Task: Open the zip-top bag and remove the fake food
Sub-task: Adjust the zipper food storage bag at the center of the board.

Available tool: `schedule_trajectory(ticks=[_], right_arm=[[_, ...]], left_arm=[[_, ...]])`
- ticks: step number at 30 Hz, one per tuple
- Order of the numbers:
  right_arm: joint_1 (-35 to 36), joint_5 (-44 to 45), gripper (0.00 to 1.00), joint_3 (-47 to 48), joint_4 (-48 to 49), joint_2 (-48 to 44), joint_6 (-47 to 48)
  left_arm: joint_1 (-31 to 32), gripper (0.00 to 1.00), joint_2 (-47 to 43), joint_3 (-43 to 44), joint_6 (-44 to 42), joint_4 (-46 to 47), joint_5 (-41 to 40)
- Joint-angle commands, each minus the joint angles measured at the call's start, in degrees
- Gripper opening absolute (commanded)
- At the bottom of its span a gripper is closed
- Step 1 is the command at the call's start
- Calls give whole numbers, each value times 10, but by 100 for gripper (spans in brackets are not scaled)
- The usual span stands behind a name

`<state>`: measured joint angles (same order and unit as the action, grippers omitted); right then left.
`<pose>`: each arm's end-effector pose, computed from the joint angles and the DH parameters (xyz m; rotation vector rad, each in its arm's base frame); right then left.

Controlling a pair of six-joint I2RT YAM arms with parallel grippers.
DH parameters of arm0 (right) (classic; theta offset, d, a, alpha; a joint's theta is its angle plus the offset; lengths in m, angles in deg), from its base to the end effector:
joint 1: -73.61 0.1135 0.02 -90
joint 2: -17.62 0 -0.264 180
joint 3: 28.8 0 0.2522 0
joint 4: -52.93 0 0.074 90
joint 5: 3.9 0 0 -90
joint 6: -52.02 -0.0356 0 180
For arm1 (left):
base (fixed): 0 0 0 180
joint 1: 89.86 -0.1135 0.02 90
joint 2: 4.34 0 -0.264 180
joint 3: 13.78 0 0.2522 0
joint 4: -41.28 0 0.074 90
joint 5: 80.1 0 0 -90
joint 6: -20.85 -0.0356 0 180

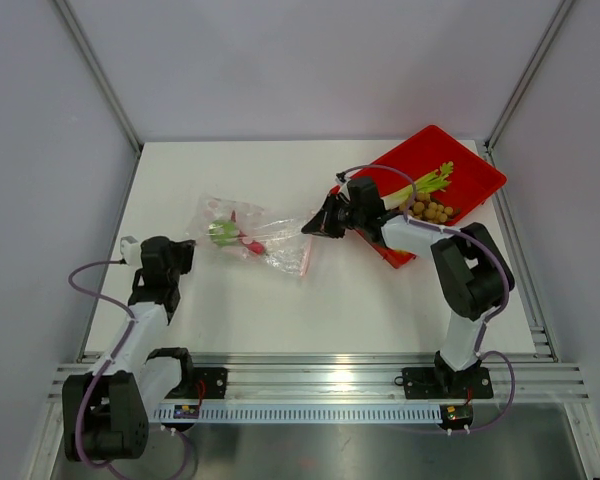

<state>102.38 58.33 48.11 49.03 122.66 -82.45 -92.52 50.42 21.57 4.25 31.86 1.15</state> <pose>0.3430 0.2072 0.1936 0.0021 2.3308 1.2212 0.2007 0.0147 0.1927 -1.3821 1.6114 -0.5933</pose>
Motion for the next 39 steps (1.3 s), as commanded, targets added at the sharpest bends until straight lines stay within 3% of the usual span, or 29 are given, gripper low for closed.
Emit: schedule_trajectory(ticks=[1,8,13,19,25,28,32,39], right_arm=[[-13,42,2,29,-32,13,6],[19,93,2,71,-86,29,34],[30,100,7,87,-108,39,44],[34,112,32,94,-133,36,52],[34,127,40,92,-147,25,52],[34,156,40,81,-153,11,42],[33,182,24,72,-165,-11,49],[41,188,23,51,-186,-14,63]], left_arm=[[0,0,-37,2,-14,-18,-64],[23,0,-138,9,-21,-60,-97],[22,0,-134,4,-16,-64,-113],[22,0,-84,23,-12,-81,-109],[23,0,-47,38,-14,-107,-117],[23,0,-40,38,-12,-108,-117],[22,0,-42,38,-12,-110,-121],[23,0,-48,40,-12,-117,-124]])
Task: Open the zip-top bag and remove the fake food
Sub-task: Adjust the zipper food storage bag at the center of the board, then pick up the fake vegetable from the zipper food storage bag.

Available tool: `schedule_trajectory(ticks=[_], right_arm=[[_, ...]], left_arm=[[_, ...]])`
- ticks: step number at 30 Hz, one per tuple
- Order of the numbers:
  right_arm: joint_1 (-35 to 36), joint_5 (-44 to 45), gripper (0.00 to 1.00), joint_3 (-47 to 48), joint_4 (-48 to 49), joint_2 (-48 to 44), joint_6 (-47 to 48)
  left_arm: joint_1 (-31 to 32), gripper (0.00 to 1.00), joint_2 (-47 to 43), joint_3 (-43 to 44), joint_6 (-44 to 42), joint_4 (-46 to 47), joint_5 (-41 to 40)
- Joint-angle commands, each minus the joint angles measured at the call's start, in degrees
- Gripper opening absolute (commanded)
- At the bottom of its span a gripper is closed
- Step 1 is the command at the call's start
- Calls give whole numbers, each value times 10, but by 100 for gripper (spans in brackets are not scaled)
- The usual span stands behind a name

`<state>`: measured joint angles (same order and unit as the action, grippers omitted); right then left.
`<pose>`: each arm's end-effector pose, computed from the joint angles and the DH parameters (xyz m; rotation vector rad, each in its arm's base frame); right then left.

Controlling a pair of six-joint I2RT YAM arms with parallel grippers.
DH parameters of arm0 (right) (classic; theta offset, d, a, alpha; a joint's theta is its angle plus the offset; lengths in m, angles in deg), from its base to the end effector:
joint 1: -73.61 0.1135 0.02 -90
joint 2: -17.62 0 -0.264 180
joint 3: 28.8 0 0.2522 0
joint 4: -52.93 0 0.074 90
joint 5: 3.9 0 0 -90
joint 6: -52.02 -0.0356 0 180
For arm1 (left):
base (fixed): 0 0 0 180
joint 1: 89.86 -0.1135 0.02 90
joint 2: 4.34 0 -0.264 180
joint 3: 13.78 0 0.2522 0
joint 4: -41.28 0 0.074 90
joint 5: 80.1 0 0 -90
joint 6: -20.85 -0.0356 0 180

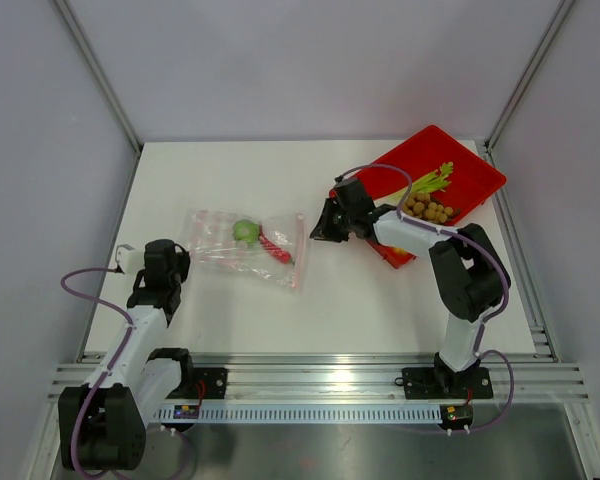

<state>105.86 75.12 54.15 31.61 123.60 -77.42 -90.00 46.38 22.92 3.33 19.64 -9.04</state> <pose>0.3369 0.2206 0.1925 0.0555 2.4848 0.8055 0.1850 0.0120 0.1940 -1.4345 1.6384 -0.3651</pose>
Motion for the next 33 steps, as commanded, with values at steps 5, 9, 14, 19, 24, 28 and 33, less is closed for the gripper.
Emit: schedule_trajectory(ticks=[5,9,14,19,24,28,33], right_arm=[[32,33,26,-13,-5,-4,15],[52,34,28,7,-8,18,11],[64,32,29,24,-13,34,9],[66,30,30,23,-15,34,8],[66,-18,37,5,57,42,-4],[69,-39,41,5,96,49,16],[76,-33,48,22,103,52,70]], left_arm=[[-3,0,-11,25,-3,6,-19],[-3,0,-11,26,-5,7,-14],[-2,0,-13,25,-5,8,-15],[-3,0,-13,26,-7,8,-15],[-3,0,-11,26,-9,9,-15],[-2,0,-9,26,-10,13,-12],[-3,0,-4,27,-14,16,-9]])
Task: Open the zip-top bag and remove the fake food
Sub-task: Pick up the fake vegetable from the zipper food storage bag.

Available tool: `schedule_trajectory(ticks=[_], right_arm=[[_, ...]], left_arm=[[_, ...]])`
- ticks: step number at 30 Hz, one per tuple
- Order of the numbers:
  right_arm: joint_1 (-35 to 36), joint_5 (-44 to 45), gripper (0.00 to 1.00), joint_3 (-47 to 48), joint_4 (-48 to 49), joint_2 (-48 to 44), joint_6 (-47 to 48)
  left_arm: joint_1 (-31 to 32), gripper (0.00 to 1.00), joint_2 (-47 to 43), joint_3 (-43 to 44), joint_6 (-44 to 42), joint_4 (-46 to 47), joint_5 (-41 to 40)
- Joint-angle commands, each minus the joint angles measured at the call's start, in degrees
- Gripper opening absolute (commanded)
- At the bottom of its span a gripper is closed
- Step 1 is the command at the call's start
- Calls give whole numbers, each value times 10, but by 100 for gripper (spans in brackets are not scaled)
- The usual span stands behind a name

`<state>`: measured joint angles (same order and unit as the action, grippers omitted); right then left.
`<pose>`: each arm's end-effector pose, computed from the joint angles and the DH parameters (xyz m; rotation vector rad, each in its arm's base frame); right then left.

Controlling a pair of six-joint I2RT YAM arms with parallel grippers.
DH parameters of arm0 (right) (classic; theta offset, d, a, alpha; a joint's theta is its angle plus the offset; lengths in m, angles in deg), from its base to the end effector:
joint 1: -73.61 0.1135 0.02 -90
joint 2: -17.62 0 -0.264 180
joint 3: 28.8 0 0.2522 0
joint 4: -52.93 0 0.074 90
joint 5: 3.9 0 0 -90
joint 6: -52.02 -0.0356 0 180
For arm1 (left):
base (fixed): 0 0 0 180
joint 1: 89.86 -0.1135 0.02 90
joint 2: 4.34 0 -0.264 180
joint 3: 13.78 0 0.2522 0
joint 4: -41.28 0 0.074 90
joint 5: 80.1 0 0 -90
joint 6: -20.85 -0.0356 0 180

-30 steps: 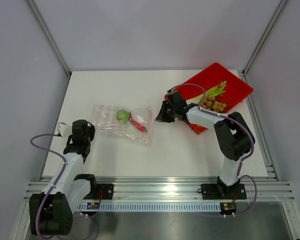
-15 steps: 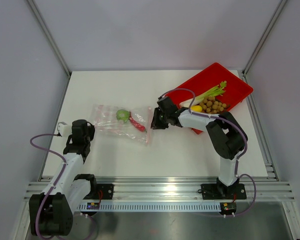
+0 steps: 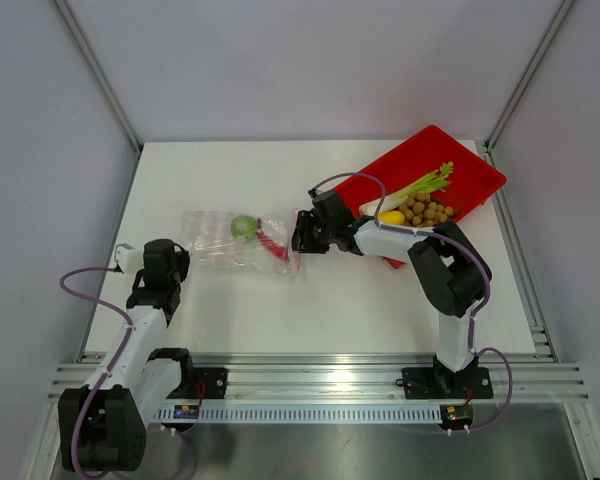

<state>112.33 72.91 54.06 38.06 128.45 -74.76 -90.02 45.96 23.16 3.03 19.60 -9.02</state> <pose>0.3197 0.2667 0.1681 -0.1671 2.4767 0.8891 0.1849 0.0121 0.1965 -1.4259 1.6332 -0.3694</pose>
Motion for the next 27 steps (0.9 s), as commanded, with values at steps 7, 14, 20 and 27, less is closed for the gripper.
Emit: schedule_trajectory(ticks=[7,14,20,27], right_arm=[[35,38,57,43,16,10,101],[50,83,57,78,-23,34,144],[65,167,57,124,-86,63,158],[79,182,54,146,-101,83,175]], left_arm=[[-2,0,24,26,-23,35,-1],[-2,0,39,29,-30,41,-6],[-2,0,39,30,-34,41,-8],[-2,0,39,29,-34,43,-8]])
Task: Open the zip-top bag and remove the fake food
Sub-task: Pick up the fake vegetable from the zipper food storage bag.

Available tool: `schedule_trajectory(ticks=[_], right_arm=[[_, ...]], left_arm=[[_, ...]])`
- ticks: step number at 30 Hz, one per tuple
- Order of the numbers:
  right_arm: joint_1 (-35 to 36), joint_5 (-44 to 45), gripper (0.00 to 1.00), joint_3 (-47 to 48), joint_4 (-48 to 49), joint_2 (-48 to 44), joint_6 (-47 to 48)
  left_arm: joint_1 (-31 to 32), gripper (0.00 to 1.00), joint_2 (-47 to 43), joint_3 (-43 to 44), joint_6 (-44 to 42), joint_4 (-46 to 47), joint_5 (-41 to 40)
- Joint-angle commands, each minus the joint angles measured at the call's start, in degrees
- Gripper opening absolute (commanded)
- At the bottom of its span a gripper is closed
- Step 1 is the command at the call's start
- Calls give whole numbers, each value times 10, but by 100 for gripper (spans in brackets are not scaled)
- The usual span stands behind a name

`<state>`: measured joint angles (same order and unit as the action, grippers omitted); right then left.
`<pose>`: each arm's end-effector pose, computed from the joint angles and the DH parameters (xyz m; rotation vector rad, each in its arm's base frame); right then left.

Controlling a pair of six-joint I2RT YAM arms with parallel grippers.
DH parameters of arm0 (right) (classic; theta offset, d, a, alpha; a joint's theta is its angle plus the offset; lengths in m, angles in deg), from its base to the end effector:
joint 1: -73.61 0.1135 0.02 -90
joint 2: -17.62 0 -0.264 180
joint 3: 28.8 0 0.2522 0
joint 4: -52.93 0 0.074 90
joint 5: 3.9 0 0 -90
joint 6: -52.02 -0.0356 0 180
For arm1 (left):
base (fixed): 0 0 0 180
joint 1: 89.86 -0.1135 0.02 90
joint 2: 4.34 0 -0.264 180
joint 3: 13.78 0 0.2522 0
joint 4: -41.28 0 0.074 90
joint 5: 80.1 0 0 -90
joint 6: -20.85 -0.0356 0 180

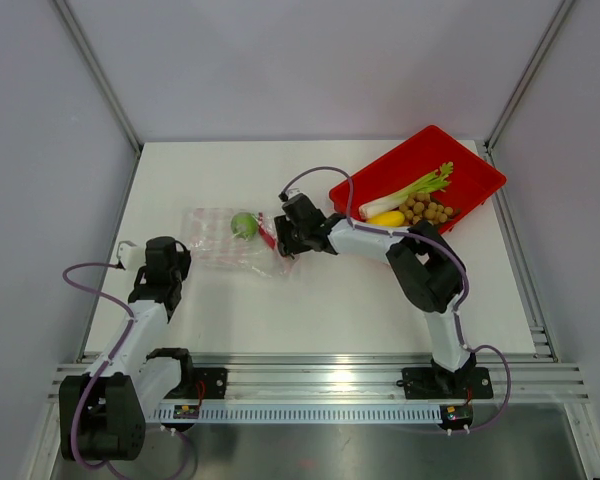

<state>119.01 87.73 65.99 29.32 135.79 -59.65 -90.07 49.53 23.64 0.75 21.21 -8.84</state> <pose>0.3173 0.3203 0.1660 -0.4910 2.4042 0.5050 0.1927 0.0121 0.1912 -1.4012 1.6814 -0.3325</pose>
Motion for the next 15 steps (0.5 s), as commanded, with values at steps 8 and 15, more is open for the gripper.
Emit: schedule_trajectory(ticks=[8,15], right_arm=[[40,78,55,69,-52,38,46],[43,80,51,84,-62,49,50]], left_arm=[[-2,0,8,27,-14,32,-3],[-1,0,9,25,-16,32,-3]])
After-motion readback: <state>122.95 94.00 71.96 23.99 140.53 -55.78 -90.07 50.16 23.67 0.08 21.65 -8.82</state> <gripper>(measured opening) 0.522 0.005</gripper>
